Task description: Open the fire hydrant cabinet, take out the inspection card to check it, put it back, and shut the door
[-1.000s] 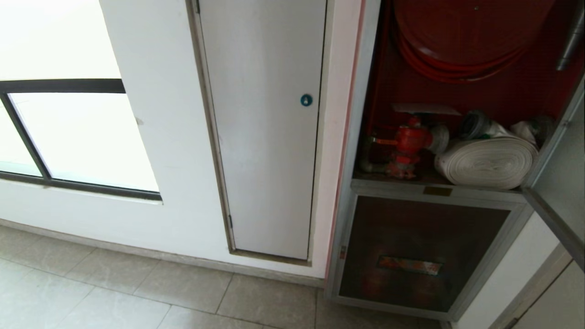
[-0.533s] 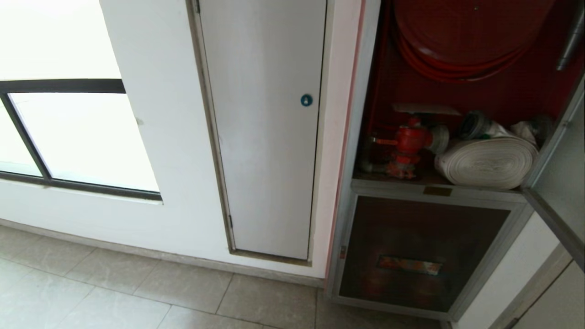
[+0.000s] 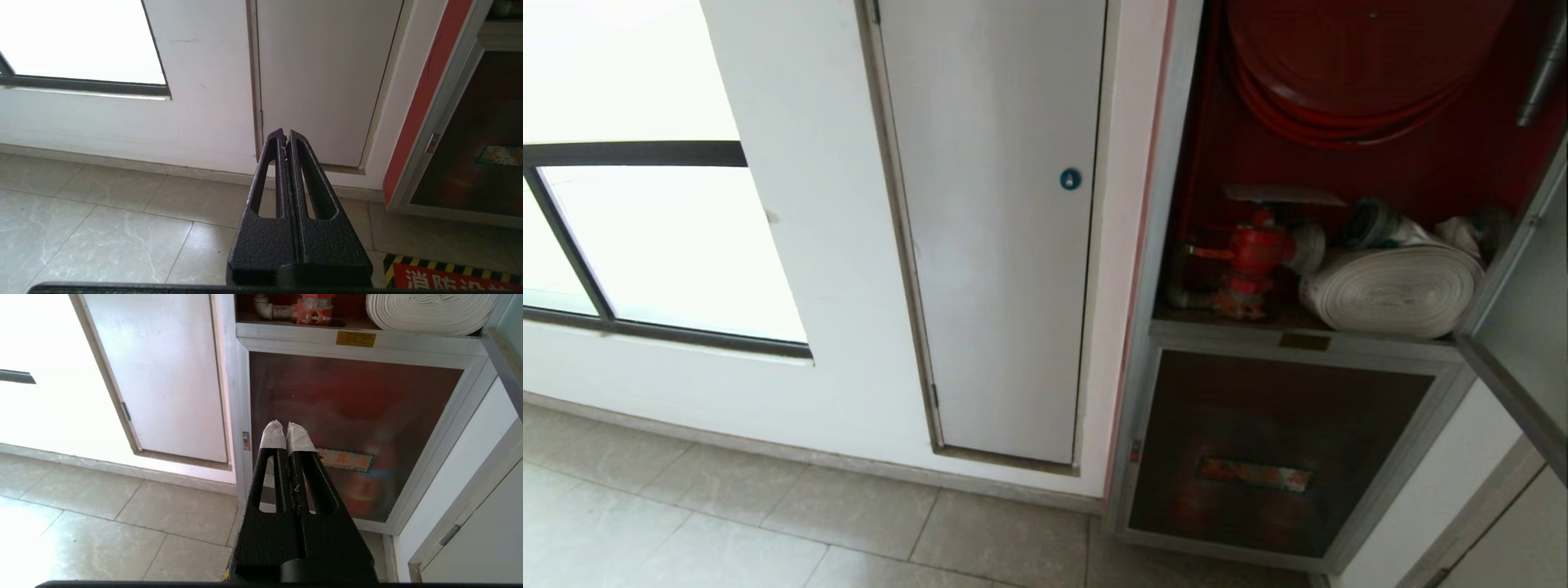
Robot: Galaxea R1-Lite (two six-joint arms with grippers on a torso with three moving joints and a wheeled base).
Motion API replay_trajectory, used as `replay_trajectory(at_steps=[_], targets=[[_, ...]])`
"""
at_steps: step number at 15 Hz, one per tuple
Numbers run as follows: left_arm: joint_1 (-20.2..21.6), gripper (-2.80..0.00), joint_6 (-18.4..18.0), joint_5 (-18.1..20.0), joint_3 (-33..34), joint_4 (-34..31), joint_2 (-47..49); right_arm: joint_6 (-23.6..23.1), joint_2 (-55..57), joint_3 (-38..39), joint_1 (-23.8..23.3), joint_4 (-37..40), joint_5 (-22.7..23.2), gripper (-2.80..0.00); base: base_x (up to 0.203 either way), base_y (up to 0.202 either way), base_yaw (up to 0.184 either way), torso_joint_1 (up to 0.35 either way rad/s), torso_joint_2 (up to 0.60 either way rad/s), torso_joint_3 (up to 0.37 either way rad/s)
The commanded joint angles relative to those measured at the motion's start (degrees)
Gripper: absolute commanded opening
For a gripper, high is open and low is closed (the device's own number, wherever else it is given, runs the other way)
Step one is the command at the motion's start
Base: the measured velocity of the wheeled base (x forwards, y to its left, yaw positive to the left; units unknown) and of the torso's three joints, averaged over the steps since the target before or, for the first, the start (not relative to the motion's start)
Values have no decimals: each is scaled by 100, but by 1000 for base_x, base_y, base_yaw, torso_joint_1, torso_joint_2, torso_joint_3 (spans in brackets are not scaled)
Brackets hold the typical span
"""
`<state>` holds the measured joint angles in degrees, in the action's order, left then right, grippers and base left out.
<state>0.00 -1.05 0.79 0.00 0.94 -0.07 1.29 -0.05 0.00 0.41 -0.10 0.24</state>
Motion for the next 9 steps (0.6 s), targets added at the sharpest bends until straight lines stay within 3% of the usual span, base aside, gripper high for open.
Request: replay_trajectory(at_steps=[1, 9], targets=[[0, -280, -1, 0, 35, 3, 7, 3, -4, 0, 2, 1, 2, -280, 0, 0, 0, 0, 0, 0], [0, -280, -1, 0, 35, 3, 7, 3, -4, 0, 2, -8, 2, -280, 0, 0, 0, 0, 0, 0]])
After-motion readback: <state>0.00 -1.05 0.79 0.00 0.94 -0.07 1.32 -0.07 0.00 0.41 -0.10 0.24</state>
